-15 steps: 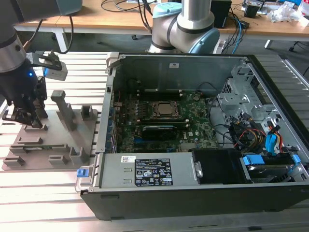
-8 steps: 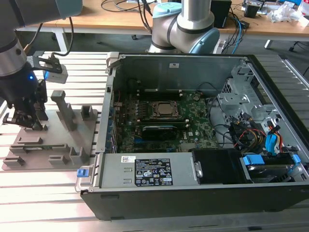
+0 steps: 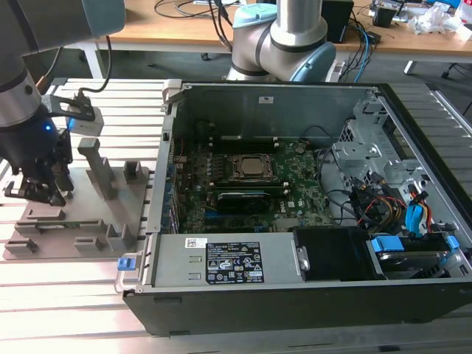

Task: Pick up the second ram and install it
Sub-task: 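Pick up the second ram and move it above second insertion slot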

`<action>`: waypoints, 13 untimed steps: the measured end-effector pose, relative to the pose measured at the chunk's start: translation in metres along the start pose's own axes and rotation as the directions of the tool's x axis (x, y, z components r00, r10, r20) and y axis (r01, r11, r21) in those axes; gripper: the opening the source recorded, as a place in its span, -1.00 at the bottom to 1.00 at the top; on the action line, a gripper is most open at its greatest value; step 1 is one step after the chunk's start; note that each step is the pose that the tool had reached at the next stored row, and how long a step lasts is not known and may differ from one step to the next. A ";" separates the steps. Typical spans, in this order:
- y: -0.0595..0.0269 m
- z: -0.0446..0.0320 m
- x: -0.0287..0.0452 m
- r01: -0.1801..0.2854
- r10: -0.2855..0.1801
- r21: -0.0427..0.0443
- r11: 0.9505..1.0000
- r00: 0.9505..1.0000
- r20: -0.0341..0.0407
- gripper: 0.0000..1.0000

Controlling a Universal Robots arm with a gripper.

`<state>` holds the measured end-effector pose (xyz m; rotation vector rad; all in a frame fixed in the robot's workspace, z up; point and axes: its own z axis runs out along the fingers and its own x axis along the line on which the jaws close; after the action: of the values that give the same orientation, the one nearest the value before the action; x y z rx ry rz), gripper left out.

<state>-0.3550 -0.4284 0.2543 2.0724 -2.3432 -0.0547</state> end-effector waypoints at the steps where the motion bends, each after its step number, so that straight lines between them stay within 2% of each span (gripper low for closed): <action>1: 0.0000 0.0006 0.0001 0.000 0.000 0.000 1.000 1.000 0.000 -0.25; 13: -0.0003 0.0080 0.0003 0.000 0.000 0.000 1.000 1.000 0.000 -0.25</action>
<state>-0.3550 -0.4286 0.2463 2.0724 -2.3432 -0.0547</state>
